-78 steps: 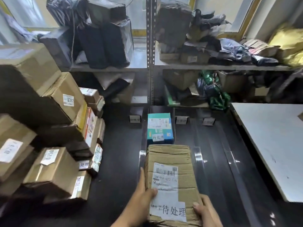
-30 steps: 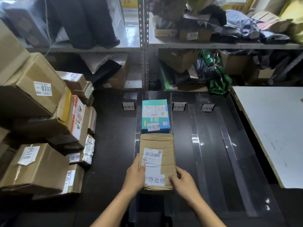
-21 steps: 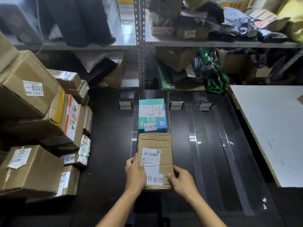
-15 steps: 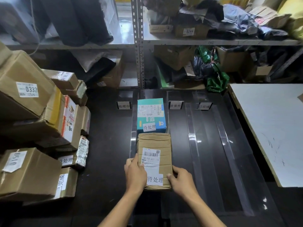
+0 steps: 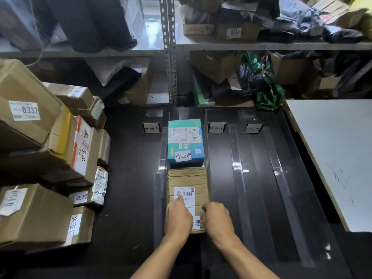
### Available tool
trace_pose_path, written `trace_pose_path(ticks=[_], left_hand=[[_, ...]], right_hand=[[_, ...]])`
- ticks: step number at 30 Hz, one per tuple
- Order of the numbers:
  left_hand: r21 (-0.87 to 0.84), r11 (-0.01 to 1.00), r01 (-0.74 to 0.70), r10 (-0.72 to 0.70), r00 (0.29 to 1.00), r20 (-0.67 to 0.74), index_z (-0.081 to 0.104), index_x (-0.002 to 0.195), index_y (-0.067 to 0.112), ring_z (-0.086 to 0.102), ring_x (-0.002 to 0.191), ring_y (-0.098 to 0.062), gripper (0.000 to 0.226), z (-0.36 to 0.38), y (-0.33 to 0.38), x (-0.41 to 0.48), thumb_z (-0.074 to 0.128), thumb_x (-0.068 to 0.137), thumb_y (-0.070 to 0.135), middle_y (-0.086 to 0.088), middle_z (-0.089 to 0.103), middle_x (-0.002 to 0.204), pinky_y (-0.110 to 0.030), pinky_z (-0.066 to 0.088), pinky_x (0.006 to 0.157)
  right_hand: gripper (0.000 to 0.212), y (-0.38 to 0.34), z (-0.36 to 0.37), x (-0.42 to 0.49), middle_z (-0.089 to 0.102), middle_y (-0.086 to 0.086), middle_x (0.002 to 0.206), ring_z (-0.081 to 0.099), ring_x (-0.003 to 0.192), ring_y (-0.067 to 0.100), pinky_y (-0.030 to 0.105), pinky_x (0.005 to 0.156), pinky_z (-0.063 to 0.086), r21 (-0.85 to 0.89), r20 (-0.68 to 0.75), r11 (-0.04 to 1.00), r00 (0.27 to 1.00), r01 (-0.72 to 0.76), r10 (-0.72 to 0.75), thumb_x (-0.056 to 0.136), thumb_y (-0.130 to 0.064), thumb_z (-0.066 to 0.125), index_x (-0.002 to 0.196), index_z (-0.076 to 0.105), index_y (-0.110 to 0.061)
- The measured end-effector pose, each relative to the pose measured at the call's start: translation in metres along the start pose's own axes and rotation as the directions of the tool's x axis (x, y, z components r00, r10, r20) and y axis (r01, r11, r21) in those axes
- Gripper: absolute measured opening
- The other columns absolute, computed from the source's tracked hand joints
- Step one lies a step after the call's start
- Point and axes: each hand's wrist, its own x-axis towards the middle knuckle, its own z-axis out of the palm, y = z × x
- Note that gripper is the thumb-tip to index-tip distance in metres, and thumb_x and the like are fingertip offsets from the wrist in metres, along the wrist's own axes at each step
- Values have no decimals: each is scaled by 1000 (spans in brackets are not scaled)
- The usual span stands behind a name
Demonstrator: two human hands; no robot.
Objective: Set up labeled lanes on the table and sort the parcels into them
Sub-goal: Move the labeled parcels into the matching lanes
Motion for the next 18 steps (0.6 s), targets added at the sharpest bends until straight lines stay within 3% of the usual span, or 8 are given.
trace_pose_path(ticks=[4,6,8,10,12,13,15,18], left_hand=[[15,1000,-13,13,1000,14,37,149,16,54,121,-27,58,4,-2,-1,36,92,3,-8,54,137,-35,46,95],[-20,997,-69,69,997,-19,43,145,16,53,123,-26,51,1,-1,0,39,95,6,-8,56,136,-31,43,97],[-166,966,-200,182,976,-116,53,137,14,52,123,-20,43,-7,1,-2,43,96,7,-3,59,133,-21,37,98],[-278,902,-331,256,927,-274,59,130,15,50,119,-12,38,-22,-1,-1,49,94,5,4,59,125,-15,32,96],[-357,885,-299,158,914,-373,56,130,16,45,120,-9,36,-35,-17,10,51,95,10,7,54,126,-20,32,99],[-421,881,-214,55,932,-358,53,134,17,43,125,-11,37,-39,-31,20,50,97,15,6,51,132,-25,32,103],[-597,802,31,-128,984,-121,42,145,22,36,137,-15,45,-45,-62,40,42,102,34,4,41,149,-34,27,114],[-681,685,258,-140,964,224,31,149,34,26,144,-17,57,-38,-89,54,23,99,59,10,27,156,-45,18,119]], right_hand=[[20,0,4,4,66,9,84,63,80,30,37,64,47,2,-22,999,999,33,-33,75,1,43,71,57,-12],[25,2,6,5,66,10,95,61,92,30,37,76,48,11,-82,997,994,76,-75,83,-1,44,88,66,-11],[32,6,7,6,61,9,115,52,109,27,32,92,43,70,-175,992,980,108,-94,93,-7,46,119,64,-11],[38,9,5,6,54,7,128,46,118,24,31,101,38,207,-238,975,971,84,-33,97,-13,49,134,54,-13],[44,16,3,9,50,7,137,45,127,24,31,107,35,342,-210,940,975,5,71,96,-19,53,140,48,-13],[48,20,2,11,48,8,142,45,131,24,32,108,35,409,-155,911,981,-44,118,97,-23,55,143,45,-13],[54,27,-1,13,46,7,148,45,135,24,33,109,35,526,-8,834,980,-165,198,99,-32,53,148,39,-15],[51,37,6,21,49,2,146,47,135,24,35,113,33,617,107,742,962,-263,251,101,-41,45,147,42,-17]])
